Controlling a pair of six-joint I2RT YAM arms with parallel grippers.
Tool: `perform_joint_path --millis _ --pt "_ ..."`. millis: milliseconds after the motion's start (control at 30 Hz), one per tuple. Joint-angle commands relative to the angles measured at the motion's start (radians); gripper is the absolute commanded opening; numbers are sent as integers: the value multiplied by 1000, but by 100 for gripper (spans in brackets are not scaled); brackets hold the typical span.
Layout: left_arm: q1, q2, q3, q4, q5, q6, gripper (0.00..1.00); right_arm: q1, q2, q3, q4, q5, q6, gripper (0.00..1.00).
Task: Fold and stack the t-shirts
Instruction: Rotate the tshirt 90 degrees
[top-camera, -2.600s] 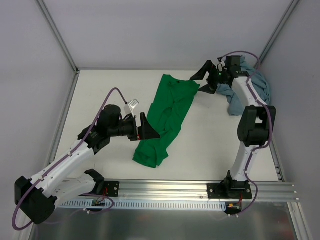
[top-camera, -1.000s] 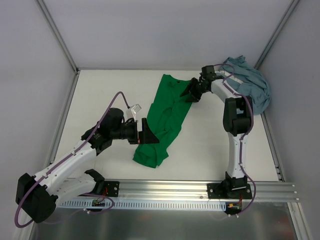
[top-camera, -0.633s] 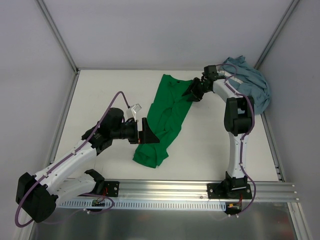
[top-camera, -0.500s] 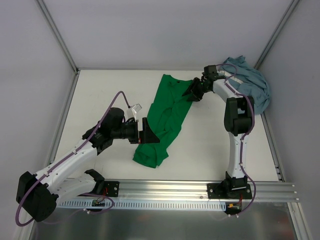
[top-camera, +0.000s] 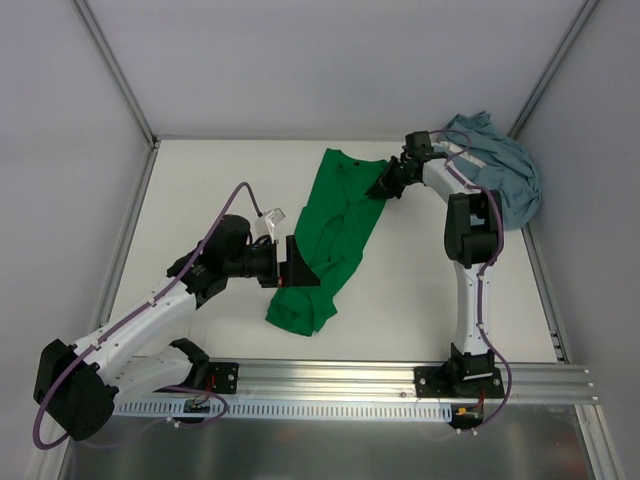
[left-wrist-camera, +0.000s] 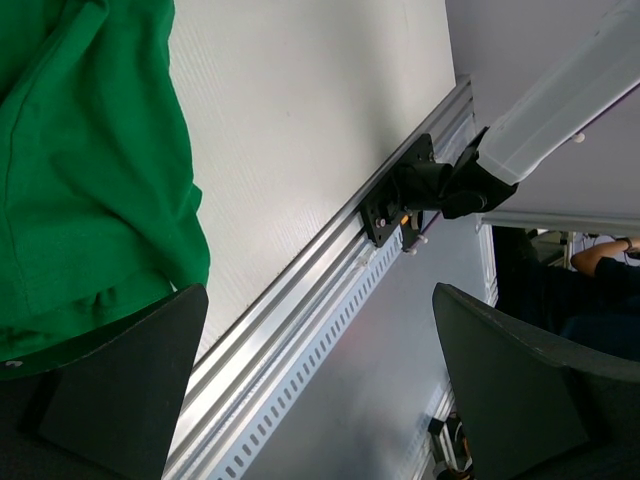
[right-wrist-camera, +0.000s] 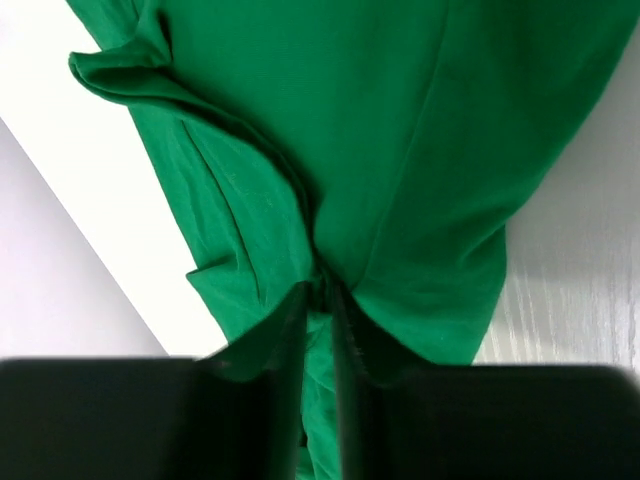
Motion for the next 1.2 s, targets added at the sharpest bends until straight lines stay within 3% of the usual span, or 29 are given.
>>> perform_joint_path --millis 0,33,600,1100,1167 --pt "-2 10 3 30 25 26 99 2 9 54 28 -23 21 13" --pt "-2 12 5 29 25 29 99 5 12 56 34 -26 25 0" --pt "-2 12 -20 47 35 27 99 106 -14 117 80 -112 77 0" --pt "-2 -19 -63 40 36 27 99 153 134 287 179 -182 225 1" --pt "-2 -19 -58 35 38 33 99 163 153 294 183 -191 236 5"
